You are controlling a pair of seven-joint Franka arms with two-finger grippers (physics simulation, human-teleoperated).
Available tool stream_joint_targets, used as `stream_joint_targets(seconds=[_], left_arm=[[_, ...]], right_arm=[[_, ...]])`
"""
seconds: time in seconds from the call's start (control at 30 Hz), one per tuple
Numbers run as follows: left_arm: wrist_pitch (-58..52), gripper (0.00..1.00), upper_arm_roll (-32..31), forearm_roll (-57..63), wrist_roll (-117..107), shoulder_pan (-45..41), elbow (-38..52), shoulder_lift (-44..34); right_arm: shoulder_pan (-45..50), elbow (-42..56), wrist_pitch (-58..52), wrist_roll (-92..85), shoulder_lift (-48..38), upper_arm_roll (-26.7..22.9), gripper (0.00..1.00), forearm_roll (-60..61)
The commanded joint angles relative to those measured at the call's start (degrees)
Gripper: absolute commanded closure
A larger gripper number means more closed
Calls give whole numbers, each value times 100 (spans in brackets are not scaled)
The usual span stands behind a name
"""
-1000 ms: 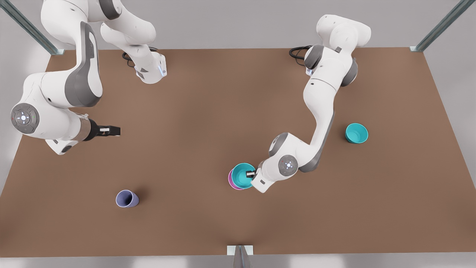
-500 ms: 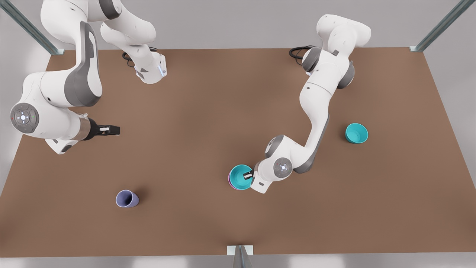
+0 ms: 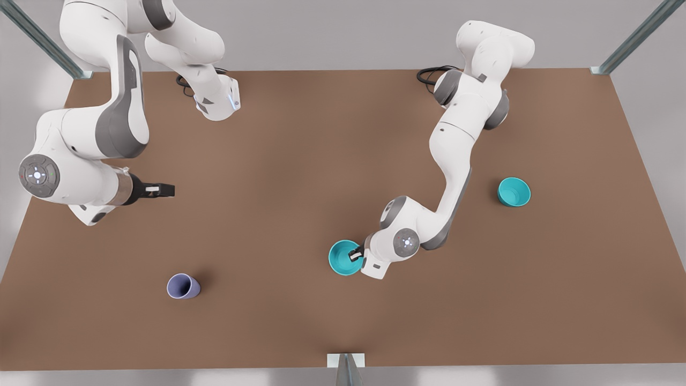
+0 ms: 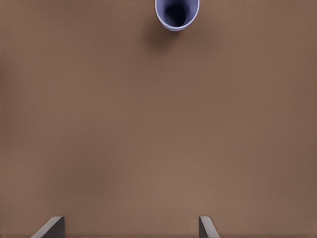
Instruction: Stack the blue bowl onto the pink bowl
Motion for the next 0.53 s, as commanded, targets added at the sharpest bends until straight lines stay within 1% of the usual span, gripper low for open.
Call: stream_joint_targets(seconds=[0.0,0.03,0.07,0.1,0.17,0.2,0.27,0.3,0.33,0.37,0.4,0.5], left_arm=[[-158,0,-1,36,-347,46,6,-47],[-929,0,52,219,-365,213,6,-327],[-2370,0,78,807,-155,678,6,-1082],[-3268,0,87,1520,1073,994,6,-1602],[-3587,0,78,1846,2403,1576,6,-2183],[-3824,0,70,1873,3316,1734,6,-2289],[-4061,0,70,1882,3652,2094,-47,-2640],[-3151,0,131,1829,3643,2051,-2090,-3946],[-2180,0,201,1803,3652,2059,-3492,-4837],[-2567,0,210,1645,3678,2173,-3300,-4890],[-2699,0,210,1521,3722,2174,-3273,-5031],[-2699,0,228,1416,3731,2182,-3159,-5084]], right_arm=[[1,4,28,14,0,1,0,5],[1,4,37,14,9,1,0,5],[1,4,37,14,9,1,0,5],[1,4,37,14,9,1,0,14],[1,4,37,14,35,1,0,14],[1,4,37,14,35,1,0,14],[1,4,37,14,35,1,0,14],[1,4,37,14,35,1,0,14],[1,4,37,14,35,1,0,14],[1,12,46,14,35,1,0,14],[1,12,46,14,35,1,0,14],[1,12,72,14,35,1,0,14]])
